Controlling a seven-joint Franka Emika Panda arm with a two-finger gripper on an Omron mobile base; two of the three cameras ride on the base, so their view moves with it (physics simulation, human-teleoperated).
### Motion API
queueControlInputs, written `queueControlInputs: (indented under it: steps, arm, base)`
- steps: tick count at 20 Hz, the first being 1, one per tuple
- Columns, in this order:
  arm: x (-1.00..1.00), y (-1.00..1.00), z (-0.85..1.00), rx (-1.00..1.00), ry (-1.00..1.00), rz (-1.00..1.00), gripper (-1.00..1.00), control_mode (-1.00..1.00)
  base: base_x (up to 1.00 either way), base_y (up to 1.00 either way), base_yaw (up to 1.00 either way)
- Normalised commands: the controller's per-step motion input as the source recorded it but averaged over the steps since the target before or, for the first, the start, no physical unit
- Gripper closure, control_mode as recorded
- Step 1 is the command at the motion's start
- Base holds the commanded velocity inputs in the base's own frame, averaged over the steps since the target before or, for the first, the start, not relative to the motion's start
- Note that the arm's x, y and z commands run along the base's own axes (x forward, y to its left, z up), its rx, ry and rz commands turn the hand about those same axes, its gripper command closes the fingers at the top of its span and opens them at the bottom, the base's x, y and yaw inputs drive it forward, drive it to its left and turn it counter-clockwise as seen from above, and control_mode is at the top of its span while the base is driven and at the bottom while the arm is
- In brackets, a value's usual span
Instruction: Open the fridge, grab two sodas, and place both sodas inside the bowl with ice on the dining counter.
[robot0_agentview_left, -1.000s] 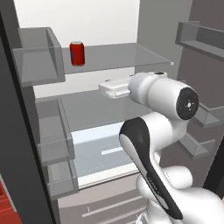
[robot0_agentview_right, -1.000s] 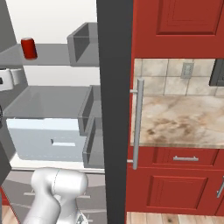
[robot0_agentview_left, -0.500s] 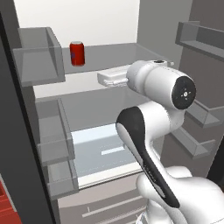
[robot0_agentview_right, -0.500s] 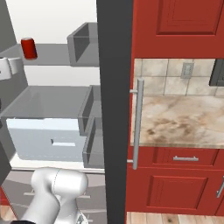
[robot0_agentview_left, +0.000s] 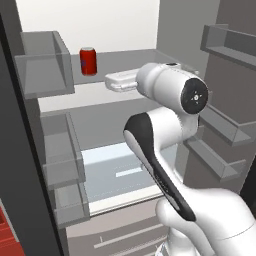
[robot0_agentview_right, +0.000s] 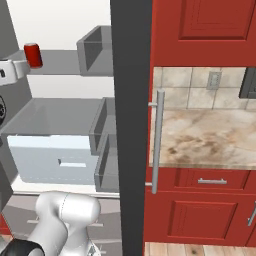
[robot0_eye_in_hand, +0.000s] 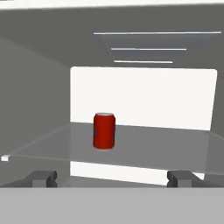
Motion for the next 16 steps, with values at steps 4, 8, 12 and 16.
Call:
queueControlInputs:
  steps: [4,8,12,16]
  arm:
    - [0.44,0.08,0.00,0.04,0.00,0.00,-1.00,-1.00]
    - [0.48,0.15,0.00,0.03,0.00,0.00,-1.00,-1.00]
    - [0.49,0.10,0.00,0.00,0.00,0.00,-1.00,-1.00]
    - [0.50,0.05,0.00,0.00,0.00,0.00,-1.00,-1.00]
  base:
    - [0.00,0.00,0.00]
    - [0.00,0.00,0.00]
    - [0.00,0.00,0.00]
    - [0.00,0.00,0.00]
